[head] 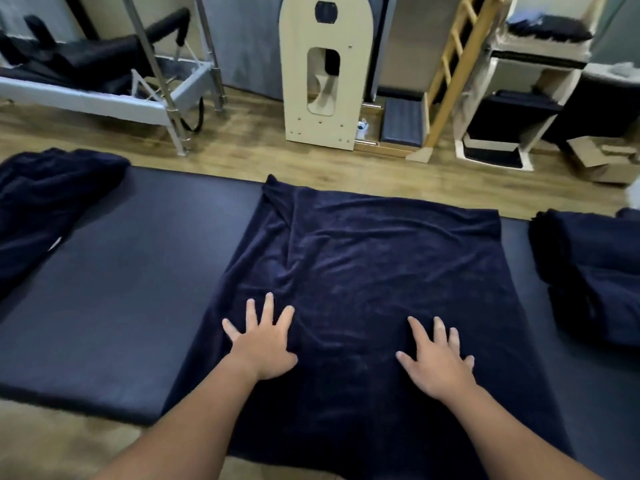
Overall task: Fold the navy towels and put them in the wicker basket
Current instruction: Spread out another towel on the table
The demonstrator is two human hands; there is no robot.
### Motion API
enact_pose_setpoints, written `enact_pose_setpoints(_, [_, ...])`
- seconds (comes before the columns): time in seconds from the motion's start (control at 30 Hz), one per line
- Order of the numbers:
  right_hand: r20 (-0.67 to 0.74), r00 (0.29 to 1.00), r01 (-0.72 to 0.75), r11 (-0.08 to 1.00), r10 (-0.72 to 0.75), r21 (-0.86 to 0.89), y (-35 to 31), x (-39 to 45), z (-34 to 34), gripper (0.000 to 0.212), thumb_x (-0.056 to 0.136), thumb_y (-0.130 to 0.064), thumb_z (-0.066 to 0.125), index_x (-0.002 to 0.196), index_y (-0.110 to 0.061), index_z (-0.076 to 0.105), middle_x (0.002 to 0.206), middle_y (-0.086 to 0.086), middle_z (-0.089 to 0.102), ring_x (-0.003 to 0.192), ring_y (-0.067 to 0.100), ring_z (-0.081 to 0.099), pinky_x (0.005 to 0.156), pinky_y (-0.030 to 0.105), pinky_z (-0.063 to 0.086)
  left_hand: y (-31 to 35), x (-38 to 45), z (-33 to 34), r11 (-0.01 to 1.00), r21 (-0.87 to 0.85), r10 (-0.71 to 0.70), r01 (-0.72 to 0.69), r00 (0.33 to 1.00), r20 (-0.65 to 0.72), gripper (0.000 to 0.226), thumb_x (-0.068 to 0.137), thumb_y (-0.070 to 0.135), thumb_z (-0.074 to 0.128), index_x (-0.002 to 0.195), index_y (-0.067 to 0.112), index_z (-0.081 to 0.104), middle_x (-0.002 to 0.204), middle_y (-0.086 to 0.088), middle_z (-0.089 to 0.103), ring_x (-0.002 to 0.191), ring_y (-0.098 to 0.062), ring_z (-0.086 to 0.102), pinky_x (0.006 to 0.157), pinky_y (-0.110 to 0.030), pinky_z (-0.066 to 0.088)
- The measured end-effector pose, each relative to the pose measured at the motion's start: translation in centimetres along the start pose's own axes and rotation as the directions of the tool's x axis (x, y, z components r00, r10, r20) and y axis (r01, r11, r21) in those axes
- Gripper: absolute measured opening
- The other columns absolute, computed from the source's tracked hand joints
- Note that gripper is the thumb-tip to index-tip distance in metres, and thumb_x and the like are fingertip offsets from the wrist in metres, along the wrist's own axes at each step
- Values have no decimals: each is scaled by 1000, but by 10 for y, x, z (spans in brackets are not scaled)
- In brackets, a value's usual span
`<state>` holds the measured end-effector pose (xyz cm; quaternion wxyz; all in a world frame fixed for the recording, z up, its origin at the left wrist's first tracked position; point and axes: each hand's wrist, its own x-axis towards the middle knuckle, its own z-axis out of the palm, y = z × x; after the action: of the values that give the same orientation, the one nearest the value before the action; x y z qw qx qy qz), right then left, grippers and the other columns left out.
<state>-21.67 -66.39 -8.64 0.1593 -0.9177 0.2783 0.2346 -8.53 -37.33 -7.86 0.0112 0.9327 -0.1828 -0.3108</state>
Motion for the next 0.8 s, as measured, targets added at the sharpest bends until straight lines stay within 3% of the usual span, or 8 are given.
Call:
enact_pose_setpoints(0.13, [-89, 995, 37, 999, -35, 26, 12, 50, -29, 53, 98, -56, 47, 145, -41, 27, 166, 4, -3, 154, 34, -6, 115, 68, 20, 45, 58, -34, 993, 104, 69, -47, 974, -214, 77, 95, 53, 45, 159, 34, 6, 168, -6, -16, 154, -35, -15, 115, -75, 4])
enact_pose_setpoints(0.33, [-165, 986, 8, 997, 5, 76, 34, 142, -88, 44, 98, -54, 48, 135, -32, 43, 162, 1, 17, 153, 32, 5, 115, 64, 24, 92, 150, -84, 994, 83, -61, 65, 997, -43, 101, 77, 86, 47, 148, 59, -20, 164, -16, -26, 151, -38, -24, 112, -76, 2])
enact_pose_setpoints(0.4, [-218, 976, 15, 997, 3, 79, 39, 173, -110, 48, 98, -54, 48, 138, -28, 43, 158, 1, 25, 151, 31, 15, 112, 63, 30, 93, 165, -94, 996, 50, -74, 80, 991, -109, 107, 72, 91, 48, 148, 59, -20, 165, -20, -15, 153, -38, -14, 114, -72, 11])
enact_pose_setpoints(0.43, [-244, 970, 17, 996, 5, 85, 41, 189, -120, 50, 98, -52, 49, 140, -26, 43, 158, 2, 27, 149, 30, 18, 110, 63, 33, 93, 172, -98, 996, 24, -82, 88, 978, -191, 106, 73, 91, 47, 151, 56, -16, 164, -20, -1, 153, -37, -1, 113, -68, 20])
enact_pose_setpoints(0.5, [-264, 964, 4, 995, 22, 97, 42, 216, -138, 53, 100, -49, 48, 146, -25, 40, 160, 3, 26, 147, 31, 22, 108, 61, 36, 90, 184, -110, 990, -81, -138, 116, 919, -369, 95, 82, 82, 46, 157, 42, 2, 152, -12, 29, 142, -32, 28, 106, -59, 35])
enact_pose_setpoints(0.6, [-270, 962, -43, 999, 47, 21, 40, 247, -157, 53, 103, -47, 40, 153, -34, 28, 160, 4, 25, 139, 38, 29, 101, 58, 37, 77, 204, -132, 951, -282, -232, 126, 894, -384, 64, 98, 57, 42, 151, 24, 27, 140, -8, 46, 128, -31, 46, 100, -55, 40])
enact_pose_setpoints(0.67, [-267, 962, -59, 998, 57, -3, 40, 264, -166, 53, 104, -48, 37, 154, -42, 23, 155, 5, 29, 133, 38, 32, 99, 54, 40, 64, 216, -144, 949, -290, -228, 126, 907, -353, 54, 103, 37, 38, 151, 19, 27, 133, -11, 53, 117, -34, 53, 94, -51, 44])
enact_pose_setpoints(0.8, [-243, 957, -161, 987, 161, 18, 36, 285, -177, 49, 101, -52, 40, 147, -43, 29, 145, 4, 31, 126, 35, 34, 92, 53, 39, 40, 231, -164, 923, -282, -348, 263, 884, -313, 69, 94, 11, 40, 156, 24, 12, 103, -14, 58, 89, -35, 52, 75, -43, 43])
